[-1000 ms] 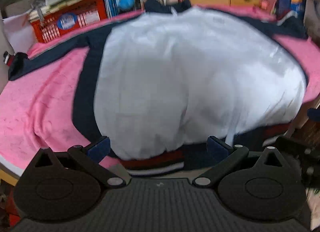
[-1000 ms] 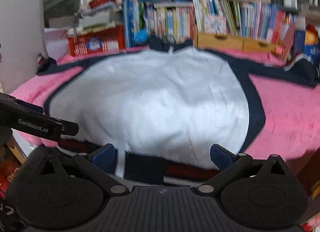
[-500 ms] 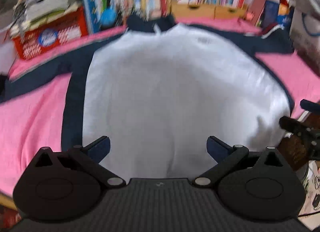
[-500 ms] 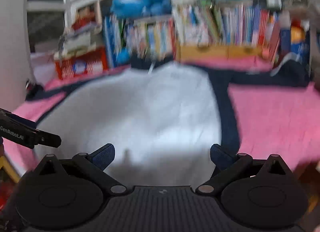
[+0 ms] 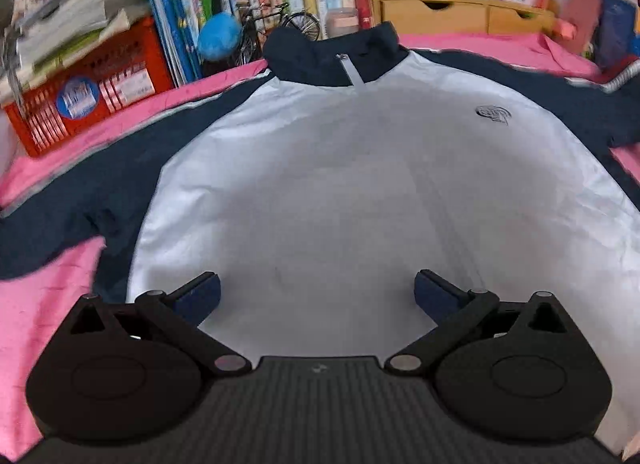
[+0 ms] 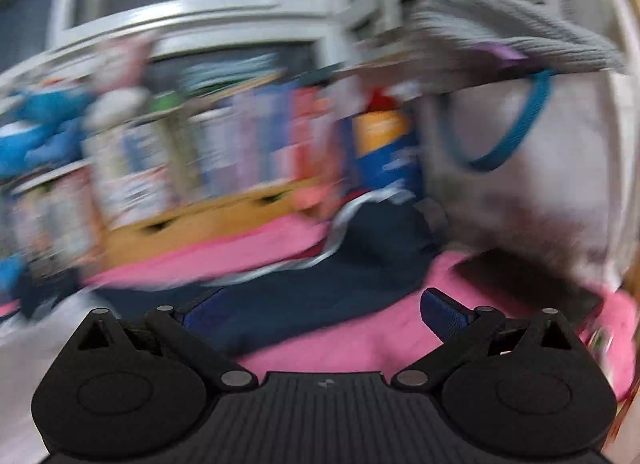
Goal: Fold clothes
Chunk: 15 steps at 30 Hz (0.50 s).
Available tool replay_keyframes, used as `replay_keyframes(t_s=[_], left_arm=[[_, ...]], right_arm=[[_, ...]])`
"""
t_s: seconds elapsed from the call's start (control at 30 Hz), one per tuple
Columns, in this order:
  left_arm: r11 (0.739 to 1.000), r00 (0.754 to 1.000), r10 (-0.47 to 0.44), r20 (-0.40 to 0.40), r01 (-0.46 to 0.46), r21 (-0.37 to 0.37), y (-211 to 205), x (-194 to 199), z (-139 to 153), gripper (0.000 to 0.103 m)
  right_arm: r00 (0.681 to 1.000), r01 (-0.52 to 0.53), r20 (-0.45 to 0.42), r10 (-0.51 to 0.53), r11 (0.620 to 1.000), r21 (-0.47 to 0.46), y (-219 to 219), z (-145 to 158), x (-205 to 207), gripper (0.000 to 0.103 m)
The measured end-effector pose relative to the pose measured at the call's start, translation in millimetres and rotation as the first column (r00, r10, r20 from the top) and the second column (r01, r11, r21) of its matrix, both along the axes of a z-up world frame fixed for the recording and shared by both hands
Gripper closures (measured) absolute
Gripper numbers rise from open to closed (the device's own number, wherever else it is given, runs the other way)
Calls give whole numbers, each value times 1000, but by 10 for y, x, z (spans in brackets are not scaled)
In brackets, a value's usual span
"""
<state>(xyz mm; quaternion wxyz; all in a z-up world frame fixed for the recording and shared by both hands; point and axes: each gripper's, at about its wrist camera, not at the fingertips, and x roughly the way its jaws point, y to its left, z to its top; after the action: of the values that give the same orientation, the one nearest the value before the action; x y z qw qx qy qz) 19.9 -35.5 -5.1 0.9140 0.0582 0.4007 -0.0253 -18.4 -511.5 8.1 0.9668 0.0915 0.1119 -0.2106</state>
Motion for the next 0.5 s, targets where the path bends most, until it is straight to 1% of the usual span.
replay_keyframes(t_s=[0.07, 0.13, 0.17, 0.27, 0.3, 0.33, 0.37, 0.4, 0.43, 0.47, 0.5], left_arm=[[1000, 1000, 3, 3, -3, -10, 49, 59, 1, 0], [1000, 1000, -7, 16, 8, -14, 96, 102, -13, 0], [1000, 1000, -11, 21, 12, -29, 131, 114, -26, 0], [997, 998, -11, 65, 15, -72, 200, 107, -84, 0], [997, 996, -10, 84, 17, -75, 202, 97, -99, 0], [997, 994, -11, 105, 18, -74, 196, 84, -112, 0], [997, 994, -10, 110, 18, -75, 192, 83, -113, 0], [997, 994, -9, 110, 17, -77, 194, 87, -112, 0], [997, 994, -9, 110, 18, -79, 196, 86, -112, 0], [997, 994, -10, 110, 19, -80, 198, 85, -110, 0], [997, 994, -10, 111, 19, -81, 201, 85, -108, 0]], right_arm=[[997, 32, -78, -27, 997, 65, -233, -30, 321, 0], [994, 59, -96, -45, 987, 148, -449, -84, 545, 0], [993, 73, -103, -54, 979, 189, -557, -113, 653, 0], [985, 114, -152, -81, 968, 224, -767, -168, 945, 0], [983, 128, -161, -87, 956, 264, -821, -194, 1029, 1], [980, 146, -173, -95, 940, 310, -902, -235, 1106, 3], [977, 165, -188, -103, 920, 354, -987, -278, 1182, 14], [973, 185, -194, -123, 920, 346, -997, -265, 1223, 45], [969, 199, -206, -134, 920, 337, -984, -240, 1255, 73], [965, 212, -218, -144, 920, 331, -969, -215, 1286, 96], [961, 224, -231, -153, 919, 324, -954, -189, 1317, 97]])
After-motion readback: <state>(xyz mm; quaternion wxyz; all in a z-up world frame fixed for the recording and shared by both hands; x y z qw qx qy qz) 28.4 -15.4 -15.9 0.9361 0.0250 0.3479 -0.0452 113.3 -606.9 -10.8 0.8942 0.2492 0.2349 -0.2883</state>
